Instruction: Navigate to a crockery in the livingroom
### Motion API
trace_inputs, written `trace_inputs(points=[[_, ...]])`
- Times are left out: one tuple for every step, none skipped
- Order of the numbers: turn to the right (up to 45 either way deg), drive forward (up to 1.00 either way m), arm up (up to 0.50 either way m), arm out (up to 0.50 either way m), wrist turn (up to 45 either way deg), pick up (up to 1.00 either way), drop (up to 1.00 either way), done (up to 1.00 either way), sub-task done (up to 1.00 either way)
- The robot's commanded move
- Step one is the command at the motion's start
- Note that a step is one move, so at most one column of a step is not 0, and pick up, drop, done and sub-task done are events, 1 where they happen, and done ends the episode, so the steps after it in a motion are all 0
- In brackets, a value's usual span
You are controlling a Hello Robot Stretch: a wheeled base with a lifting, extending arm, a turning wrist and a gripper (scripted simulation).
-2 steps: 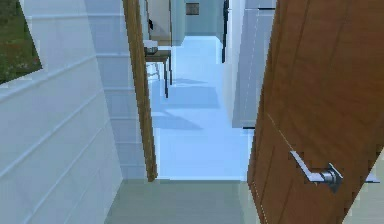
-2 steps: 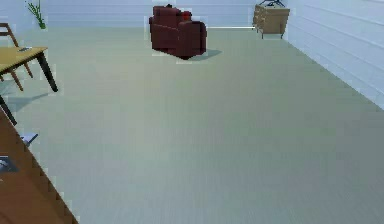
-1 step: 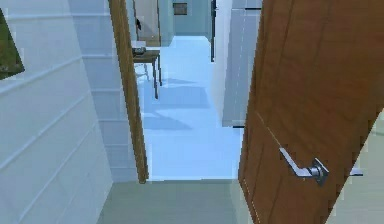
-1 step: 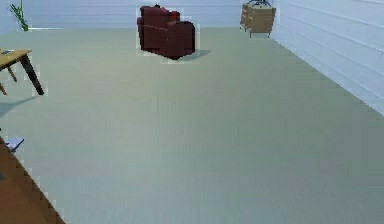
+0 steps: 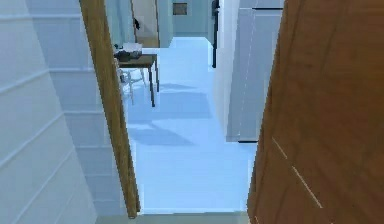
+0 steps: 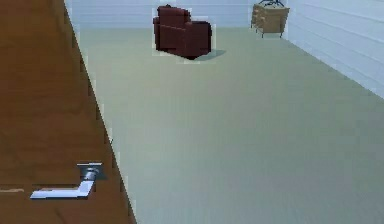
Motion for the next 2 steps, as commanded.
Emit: trace_inputs(points=[[-12.0,0.0,0.0,0.0,0.0,0.0,0.0,0.0,0.0],[0.0,1.0,0.0,0.0,0.0,0.0,0.0,0.0,0.0]])
